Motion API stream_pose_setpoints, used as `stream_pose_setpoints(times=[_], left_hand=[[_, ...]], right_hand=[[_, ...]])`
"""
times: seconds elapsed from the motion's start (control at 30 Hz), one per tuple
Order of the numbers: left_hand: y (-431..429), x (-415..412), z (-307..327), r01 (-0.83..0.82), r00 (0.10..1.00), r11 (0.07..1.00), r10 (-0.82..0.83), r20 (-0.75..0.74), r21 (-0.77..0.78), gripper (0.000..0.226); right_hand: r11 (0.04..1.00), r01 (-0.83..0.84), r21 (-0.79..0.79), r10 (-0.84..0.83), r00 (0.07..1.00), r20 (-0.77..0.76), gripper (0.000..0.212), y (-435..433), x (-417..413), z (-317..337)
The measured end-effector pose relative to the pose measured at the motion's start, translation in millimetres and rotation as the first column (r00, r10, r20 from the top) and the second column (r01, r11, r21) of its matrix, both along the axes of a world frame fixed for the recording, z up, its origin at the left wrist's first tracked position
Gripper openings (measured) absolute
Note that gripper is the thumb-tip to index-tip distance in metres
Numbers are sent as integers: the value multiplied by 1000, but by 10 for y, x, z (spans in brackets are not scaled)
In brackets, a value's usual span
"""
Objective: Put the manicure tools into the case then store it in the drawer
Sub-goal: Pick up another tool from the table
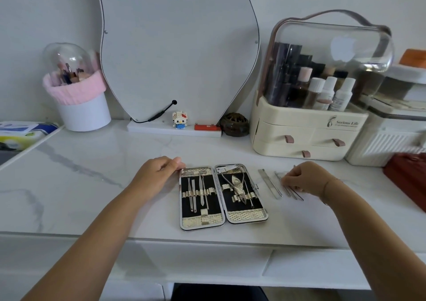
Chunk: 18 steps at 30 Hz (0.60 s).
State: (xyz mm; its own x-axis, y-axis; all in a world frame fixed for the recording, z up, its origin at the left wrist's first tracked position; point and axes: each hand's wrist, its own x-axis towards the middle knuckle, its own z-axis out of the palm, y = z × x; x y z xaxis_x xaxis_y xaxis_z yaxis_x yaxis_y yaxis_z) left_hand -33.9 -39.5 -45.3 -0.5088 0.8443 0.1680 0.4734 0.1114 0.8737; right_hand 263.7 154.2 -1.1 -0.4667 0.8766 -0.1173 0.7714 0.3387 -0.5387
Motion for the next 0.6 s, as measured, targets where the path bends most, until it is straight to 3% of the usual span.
stream_pose_setpoints(times=[0.13, 0.2, 0.27, 0.33, 0.6], left_hand=[[12, -4, 5, -1, 1000, 1000, 1, 8, -10, 31], [8, -2, 6, -4, 1000, 1000, 5, 23, -10, 31], [6, 2, 7, -8, 1000, 1000, 9, 24, -12, 31], [6, 0, 6, -8, 1000, 1000, 8, 25, -11, 30], [16, -25, -13, 1, 1000, 1000, -1, -3, 0, 28]], right_hand=[[985, -90, -150, 53, 971, -231, 24, -53, -63, 56], [960, -161, -229, 51, 905, -422, 6, -143, -197, 114], [942, -229, -247, 66, 844, -532, 10, -222, -358, 149], [942, -261, -211, 99, 817, -568, 13, -255, -509, 140], [966, -175, -191, 53, 856, -515, 14, -269, -622, -4]])
